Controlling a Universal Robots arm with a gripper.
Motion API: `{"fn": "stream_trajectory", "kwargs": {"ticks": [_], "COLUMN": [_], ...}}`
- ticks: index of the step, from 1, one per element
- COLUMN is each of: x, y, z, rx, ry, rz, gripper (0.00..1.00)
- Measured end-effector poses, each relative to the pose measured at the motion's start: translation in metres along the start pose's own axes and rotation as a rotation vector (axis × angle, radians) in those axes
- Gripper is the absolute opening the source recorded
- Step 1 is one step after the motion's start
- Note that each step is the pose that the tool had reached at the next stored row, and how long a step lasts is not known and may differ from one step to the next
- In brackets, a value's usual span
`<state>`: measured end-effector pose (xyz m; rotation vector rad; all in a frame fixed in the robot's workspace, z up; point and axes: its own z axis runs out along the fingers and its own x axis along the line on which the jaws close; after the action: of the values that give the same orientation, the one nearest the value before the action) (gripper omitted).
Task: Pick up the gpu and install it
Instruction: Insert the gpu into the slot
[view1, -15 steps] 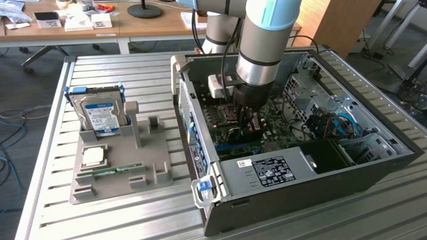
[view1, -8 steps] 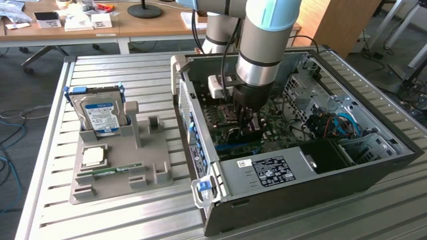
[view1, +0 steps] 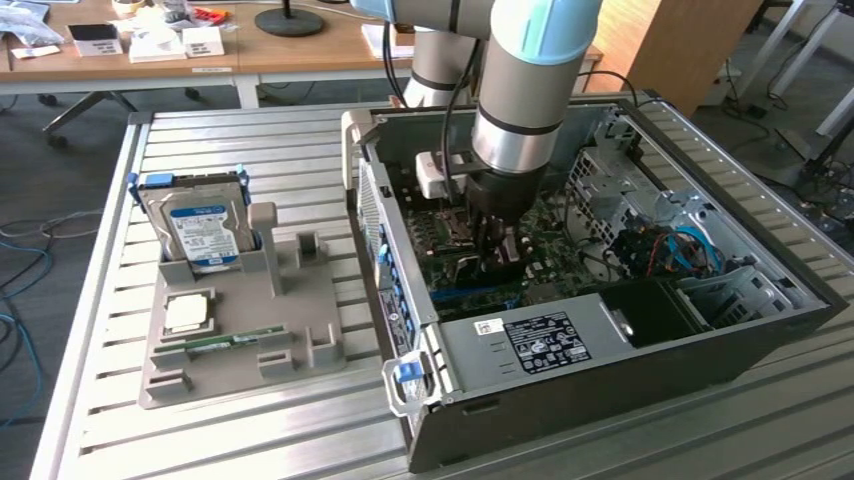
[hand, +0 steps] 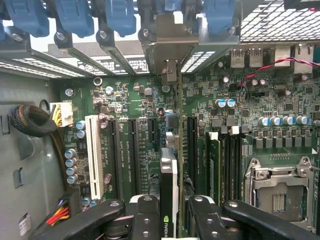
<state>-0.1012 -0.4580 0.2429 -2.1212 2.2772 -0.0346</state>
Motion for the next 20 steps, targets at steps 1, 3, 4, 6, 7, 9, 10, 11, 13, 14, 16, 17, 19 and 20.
{"fn": "stream_trajectory", "kwargs": {"ticks": [1, 3, 4, 6, 7, 9, 10, 11, 13, 14, 16, 17, 19, 20], "x": [0.0000, 0.0000, 0.0000, 0.0000, 0.0000, -0.0001, -0.0001, -0.0001, -0.0001, -0.0001, 0.0000, 0.0000, 0.0000, 0.0000], "y": [0.0000, 0.0000, 0.0000, 0.0000, 0.0000, -0.0002, -0.0002, -0.0002, -0.0003, -0.0003, -0.0003, -0.0003, -0.0003, -0.0002], "z": [0.0000, 0.0000, 0.0000, 0.0000, -0.0004, -0.0025, -0.0038, -0.0046, -0.0048, -0.0048, -0.0050, -0.0050, -0.0050, -0.0049], "rx": [0.0000, 0.0000, 0.0000, 0.0000, 0.0002, 0.0006, 0.0002, 0.0001, 0.0003, 0.0003, 0.0000, 0.0001, 0.0000, -0.0001], "ry": [0.0000, -0.0001, -0.0001, -0.0001, -0.0005, -0.0012, -0.0003, -0.0002, -0.0006, -0.0006, -0.0003, -0.0004, -0.0004, -0.0003], "rz": [0.000, 0.000, 0.000, 0.000, 0.000, 0.000, 0.000, 0.000, -0.001, -0.002, -0.005, -0.006, -0.009, -0.011], "gripper": [0.27, 0.27, 0.27, 0.27, 0.27, 0.27, 0.27, 0.27, 0.27, 0.27, 0.27, 0.27, 0.27, 0.27]}}
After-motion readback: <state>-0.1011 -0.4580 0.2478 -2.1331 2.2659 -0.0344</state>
